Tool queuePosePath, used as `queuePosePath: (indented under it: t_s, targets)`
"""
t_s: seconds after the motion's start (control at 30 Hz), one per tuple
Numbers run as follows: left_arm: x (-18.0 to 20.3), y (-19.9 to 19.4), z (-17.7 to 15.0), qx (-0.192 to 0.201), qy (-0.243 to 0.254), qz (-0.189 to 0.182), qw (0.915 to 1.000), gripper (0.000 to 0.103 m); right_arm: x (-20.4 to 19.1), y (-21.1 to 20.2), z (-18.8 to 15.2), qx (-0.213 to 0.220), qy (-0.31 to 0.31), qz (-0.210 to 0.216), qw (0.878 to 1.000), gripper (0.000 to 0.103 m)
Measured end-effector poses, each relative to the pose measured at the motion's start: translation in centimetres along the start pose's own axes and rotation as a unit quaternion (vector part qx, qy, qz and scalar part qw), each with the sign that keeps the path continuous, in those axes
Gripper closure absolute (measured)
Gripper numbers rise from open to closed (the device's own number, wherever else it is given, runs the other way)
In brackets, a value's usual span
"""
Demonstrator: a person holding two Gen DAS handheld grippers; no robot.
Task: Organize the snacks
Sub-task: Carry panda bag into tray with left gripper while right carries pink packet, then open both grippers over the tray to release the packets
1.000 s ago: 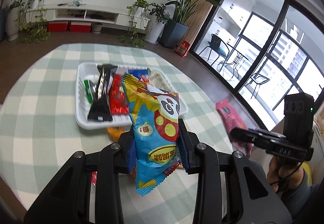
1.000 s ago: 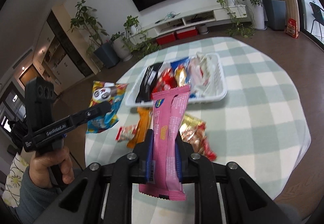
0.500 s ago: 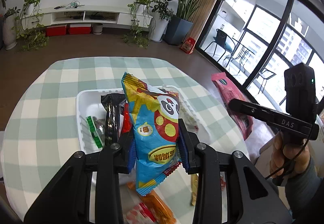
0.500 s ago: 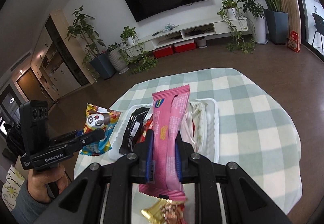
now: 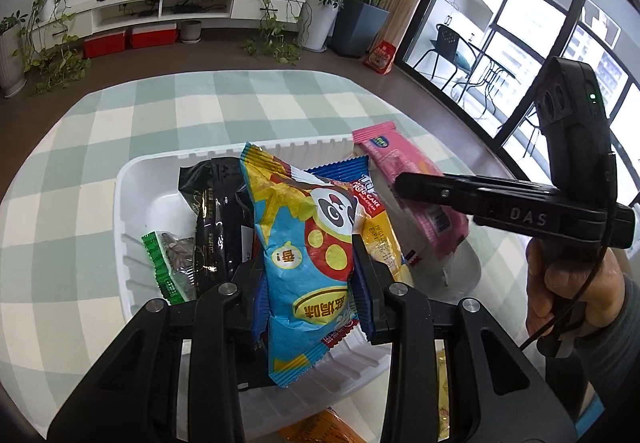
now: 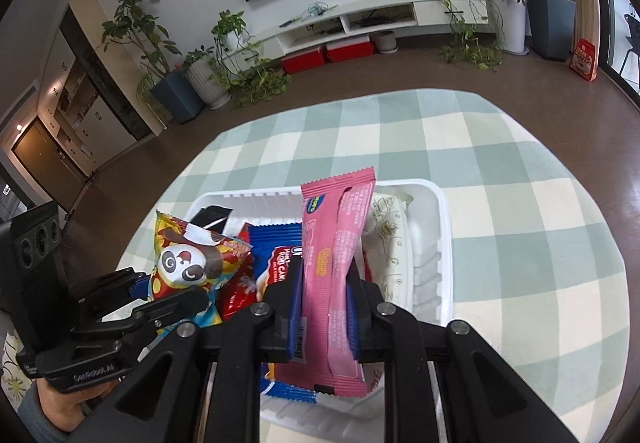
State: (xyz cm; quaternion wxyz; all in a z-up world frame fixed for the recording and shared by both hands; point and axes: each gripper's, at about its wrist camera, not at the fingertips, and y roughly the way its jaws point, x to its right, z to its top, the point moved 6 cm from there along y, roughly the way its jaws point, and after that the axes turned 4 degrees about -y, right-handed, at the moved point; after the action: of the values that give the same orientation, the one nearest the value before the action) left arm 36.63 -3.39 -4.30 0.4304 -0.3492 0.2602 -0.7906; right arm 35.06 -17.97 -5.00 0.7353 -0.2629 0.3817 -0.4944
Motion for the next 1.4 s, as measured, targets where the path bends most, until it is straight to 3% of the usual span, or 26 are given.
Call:
queuePosePath:
  t_s: [0.23,0.7,0.97,1.17,1.3,1.4]
  targets:
    - [-0.5,1.3,-0.2,-0.008,-0.003,0.004,1.0,0.071,0.6,2.6,-1.2,-0.025,0.006,-0.012,1.0,0.083]
    - [-0.7,2.3,-0.6,-0.009,-0.014,0.0,0.9999,0.071,1.0,3.7,-2.2,-0.031,-0.004,-0.023,0.999,0.082]
    - [-0.4,1.6,-0.4,0.002,-0.006,0.012,0.9999,0.069,0.0,3.4,-2.1,-0.042,-0.014,-0.035,0.998,0.072]
    - [-0.7,0.8,-0.5,0.013,-0.011,0.014,0.9998,0.061,-0.2,3.0,-2.1,-0.038,-0.02,-0.042,0.998,0.065]
    - [-0.3,0.2,-0.5,0.018,-0.006,0.014,0.9997,0.048,-0.3,2.4,-2.0,-0.032,-0.026,-0.051,0.998,0.061]
    - [-0.2,-0.2,-0.5,0.024,-0.009,0.011,0.9996,0.046,-0.4,1.6,-1.9,-0.026,-0.03,-0.058,0.998,0.056]
